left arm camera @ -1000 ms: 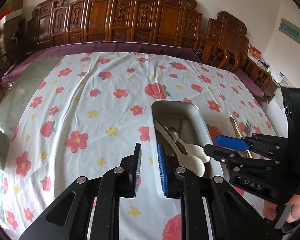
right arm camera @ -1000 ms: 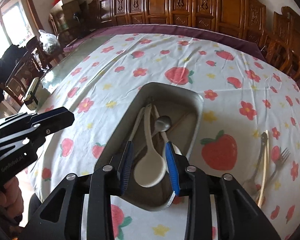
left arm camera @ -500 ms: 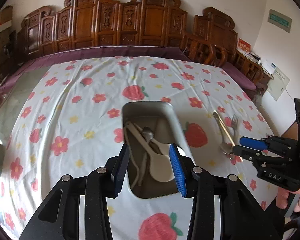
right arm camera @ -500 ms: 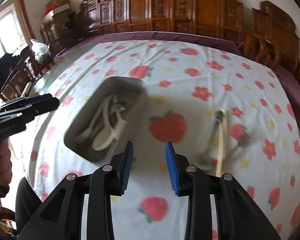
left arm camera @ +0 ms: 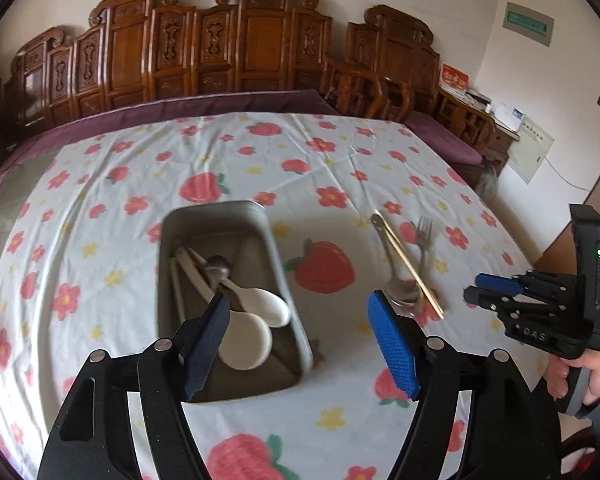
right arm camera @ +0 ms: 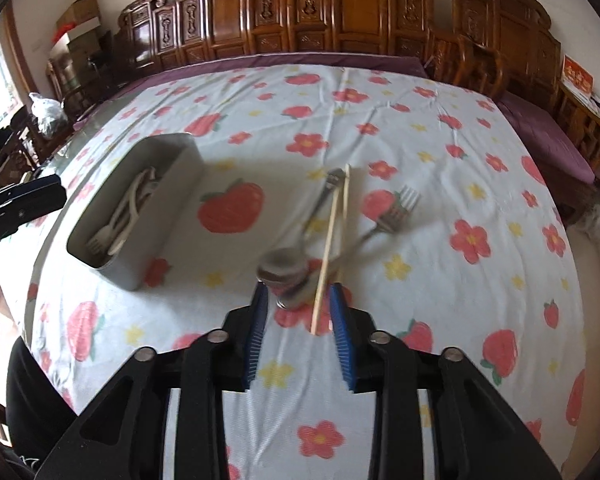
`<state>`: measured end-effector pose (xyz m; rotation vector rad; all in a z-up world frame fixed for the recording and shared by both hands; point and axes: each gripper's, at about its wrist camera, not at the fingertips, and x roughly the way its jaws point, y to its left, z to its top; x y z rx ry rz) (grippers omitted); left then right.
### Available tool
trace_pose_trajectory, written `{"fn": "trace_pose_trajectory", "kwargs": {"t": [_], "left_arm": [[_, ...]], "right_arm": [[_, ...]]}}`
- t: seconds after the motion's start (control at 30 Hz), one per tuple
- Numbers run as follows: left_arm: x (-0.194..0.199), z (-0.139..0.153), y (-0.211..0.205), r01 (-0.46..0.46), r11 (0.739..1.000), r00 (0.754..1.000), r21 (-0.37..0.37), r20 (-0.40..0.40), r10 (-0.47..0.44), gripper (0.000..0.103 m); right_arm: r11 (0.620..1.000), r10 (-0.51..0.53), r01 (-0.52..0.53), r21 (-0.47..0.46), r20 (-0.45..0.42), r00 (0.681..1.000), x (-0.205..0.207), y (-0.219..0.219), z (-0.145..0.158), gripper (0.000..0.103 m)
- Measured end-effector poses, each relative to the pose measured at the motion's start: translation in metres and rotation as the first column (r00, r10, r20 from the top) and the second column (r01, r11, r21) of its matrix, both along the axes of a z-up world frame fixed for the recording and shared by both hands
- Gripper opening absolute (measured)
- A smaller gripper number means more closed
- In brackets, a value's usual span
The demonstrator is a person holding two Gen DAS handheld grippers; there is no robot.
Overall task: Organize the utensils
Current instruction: 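Move the right tool to a wooden chopstick and close on it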
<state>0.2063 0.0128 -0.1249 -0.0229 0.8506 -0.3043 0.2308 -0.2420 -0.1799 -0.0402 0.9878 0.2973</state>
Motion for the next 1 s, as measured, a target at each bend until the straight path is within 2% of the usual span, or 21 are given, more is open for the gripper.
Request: {"fn": "trace_pose_trajectory", "kwargs": {"t": [0.13, 0.5, 0.77, 1.0], "left_arm": [[0.0, -0.007, -0.014, 0.021, 1.0, 1.0, 0.003, -0.019, -0.021, 0.069], [-0.002, -0.018, -0.033, 0.052, 0.998, 0.998, 0.019, -0.043, -0.051, 0.069], [-0.003, -0.019, -0.039, 0.063, 0.998, 0.997, 0.023, -0.051, -0.062, 0.069], [-0.003, -0.02, -0.043, 0.064, 0.998, 0.996, 0.026, -0.06, -0.063, 0.069]], "right_arm": [[1.0, -0.001, 0.001, 0.009, -0.026, 1.0, 0.004, -0.005, -0.013, 0.02], [1.0, 0.006, -0.007, -0.013, -0.098, 0.995, 0.042, 0.003, -0.05, 0.013], [0.999, 0.013, -0.019, -0.042, -0.133, 0.991, 0.055, 0.008, -0.066, 0.012], [0.998, 0.012, -0.022, -0.066, -0.136, 0.991, 0.056, 0.012, -0.066, 0.012]]}}
